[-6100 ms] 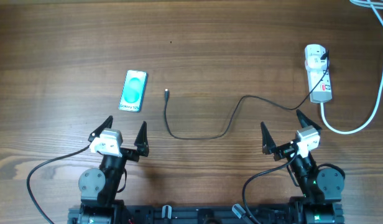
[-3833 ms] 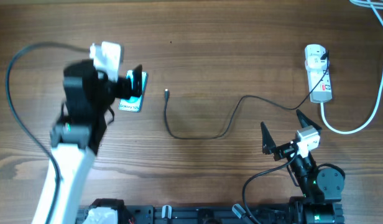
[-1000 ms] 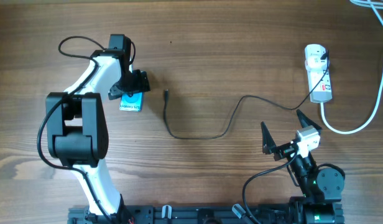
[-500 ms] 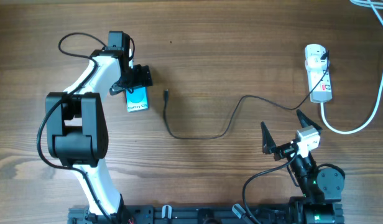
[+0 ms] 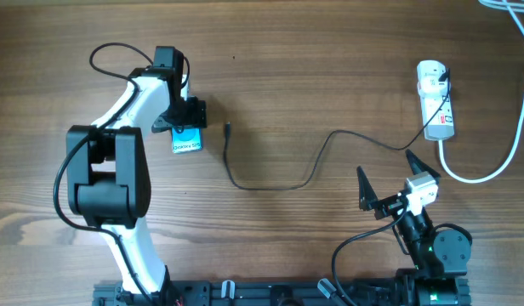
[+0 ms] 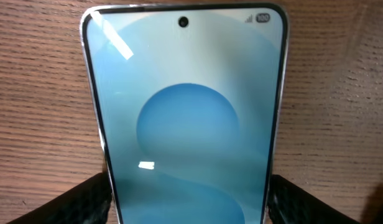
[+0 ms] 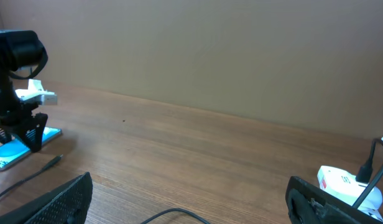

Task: Plug charger to phone and switch on socket
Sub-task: 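Lift the phone with the left gripper and raise it upright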

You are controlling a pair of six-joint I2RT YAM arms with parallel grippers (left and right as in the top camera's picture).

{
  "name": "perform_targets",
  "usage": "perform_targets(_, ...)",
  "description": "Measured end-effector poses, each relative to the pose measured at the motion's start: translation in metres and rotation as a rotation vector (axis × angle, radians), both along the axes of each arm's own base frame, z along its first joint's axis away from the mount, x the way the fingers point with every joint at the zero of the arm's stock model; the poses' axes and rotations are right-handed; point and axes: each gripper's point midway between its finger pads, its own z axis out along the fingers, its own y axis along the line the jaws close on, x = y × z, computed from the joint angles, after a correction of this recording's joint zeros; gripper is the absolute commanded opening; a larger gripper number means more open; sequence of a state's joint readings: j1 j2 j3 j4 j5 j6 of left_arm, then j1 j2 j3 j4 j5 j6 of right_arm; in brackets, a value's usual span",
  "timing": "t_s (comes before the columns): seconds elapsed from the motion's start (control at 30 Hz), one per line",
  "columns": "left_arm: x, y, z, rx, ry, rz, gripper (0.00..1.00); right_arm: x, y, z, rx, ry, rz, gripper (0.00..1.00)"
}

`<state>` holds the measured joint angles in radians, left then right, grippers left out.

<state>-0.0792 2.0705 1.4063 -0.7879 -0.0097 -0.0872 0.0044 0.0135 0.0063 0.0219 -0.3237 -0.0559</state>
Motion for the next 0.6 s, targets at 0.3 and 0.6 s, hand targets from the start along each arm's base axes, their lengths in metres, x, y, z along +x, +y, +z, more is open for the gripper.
perform_targets(0.3,0.001,-0.0001,0.0001,0.0,-0.004,0.003,0.73,0.0,0.0,0.0,0.0,0.0,0.0,1.0)
perform_targets(0.6,-0.0032,-0.0042,0.0057,-0.017,0.035,-0.001,0.73,0.0,0.0,0.0,0.0,0.0,0.0,1.0)
